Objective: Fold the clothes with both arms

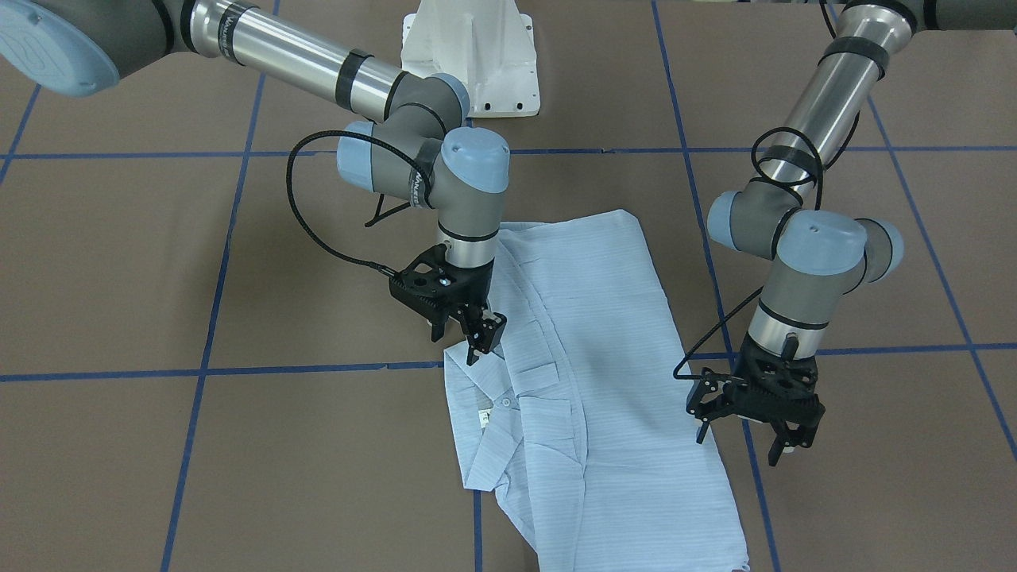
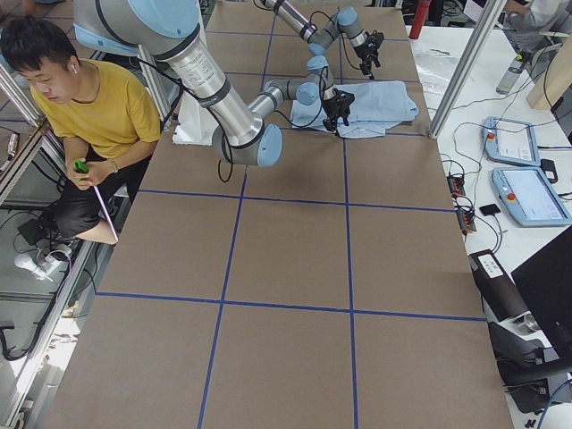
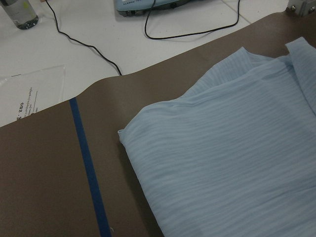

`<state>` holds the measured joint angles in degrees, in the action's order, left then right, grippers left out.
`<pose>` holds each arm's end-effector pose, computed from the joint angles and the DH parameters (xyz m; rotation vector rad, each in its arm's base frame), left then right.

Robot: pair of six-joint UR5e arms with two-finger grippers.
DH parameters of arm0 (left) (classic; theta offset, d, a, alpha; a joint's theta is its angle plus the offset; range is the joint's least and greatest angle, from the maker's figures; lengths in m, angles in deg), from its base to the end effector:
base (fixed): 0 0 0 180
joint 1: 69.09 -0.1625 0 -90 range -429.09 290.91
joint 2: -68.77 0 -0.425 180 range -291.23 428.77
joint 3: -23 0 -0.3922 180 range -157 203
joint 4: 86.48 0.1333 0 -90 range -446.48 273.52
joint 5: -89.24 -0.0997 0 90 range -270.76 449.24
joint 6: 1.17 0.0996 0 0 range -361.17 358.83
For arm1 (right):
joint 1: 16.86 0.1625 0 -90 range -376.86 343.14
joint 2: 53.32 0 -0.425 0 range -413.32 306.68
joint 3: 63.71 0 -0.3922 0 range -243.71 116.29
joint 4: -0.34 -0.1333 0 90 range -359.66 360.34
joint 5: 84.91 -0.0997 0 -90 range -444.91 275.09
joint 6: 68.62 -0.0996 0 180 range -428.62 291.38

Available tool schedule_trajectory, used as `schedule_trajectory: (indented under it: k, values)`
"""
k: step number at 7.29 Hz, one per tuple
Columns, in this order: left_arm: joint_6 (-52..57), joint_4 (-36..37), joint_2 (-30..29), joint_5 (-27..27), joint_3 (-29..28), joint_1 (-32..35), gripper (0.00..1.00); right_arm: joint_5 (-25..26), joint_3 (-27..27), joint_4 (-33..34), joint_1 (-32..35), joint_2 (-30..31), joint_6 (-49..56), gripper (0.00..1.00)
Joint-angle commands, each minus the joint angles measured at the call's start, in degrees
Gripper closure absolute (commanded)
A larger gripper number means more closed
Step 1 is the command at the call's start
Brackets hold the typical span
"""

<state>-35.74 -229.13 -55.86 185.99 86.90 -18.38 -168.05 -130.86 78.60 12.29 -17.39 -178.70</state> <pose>0.3898 -0.6684 0.4144 0.7892 0.7264 0.1372 -0.6453 -0.5262 0.2130 0.1787 -0.7623 0.8614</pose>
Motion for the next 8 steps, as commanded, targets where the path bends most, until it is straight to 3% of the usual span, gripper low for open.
schedule_trajectory:
  k: [1, 2, 3, 4, 6, 8]
  values:
    - [-0.6, 0.0, 0.0, 0.0, 0.0, 0.0, 0.0, 0.7, 1.3, -1.5, -0.1, -0.5, -0.1, 0.37]
    - [-0.6, 0.0, 0.0, 0.0, 0.0, 0.0, 0.0, 0.7, 1.3, -1.5, -0.1, -0.7, -0.3, 0.53]
    - [-0.6, 0.0, 0.0, 0.0, 0.0, 0.0, 0.0, 0.7, 1.3, -1.5, -0.1, -0.9, -2.0, 0.84]
    - [-0.6, 0.0, 0.0, -0.1, 0.0, 0.0, 0.0, 0.7, 1.4, -1.4, -0.2, -0.8, -2.4, 1.0]
    - [-0.7, 0.0, 0.0, 0.0, 0.0, -0.2, 0.0, 0.5, 0.2, -0.8, -0.5, -0.9, -2.2, 1.0]
    - [-2.9, -1.1, 0.0, -0.1, 0.0, -1.7, 0.0, 0.0, -8.5, 5.0, -0.4, 2.5, -2.1, 1.0]
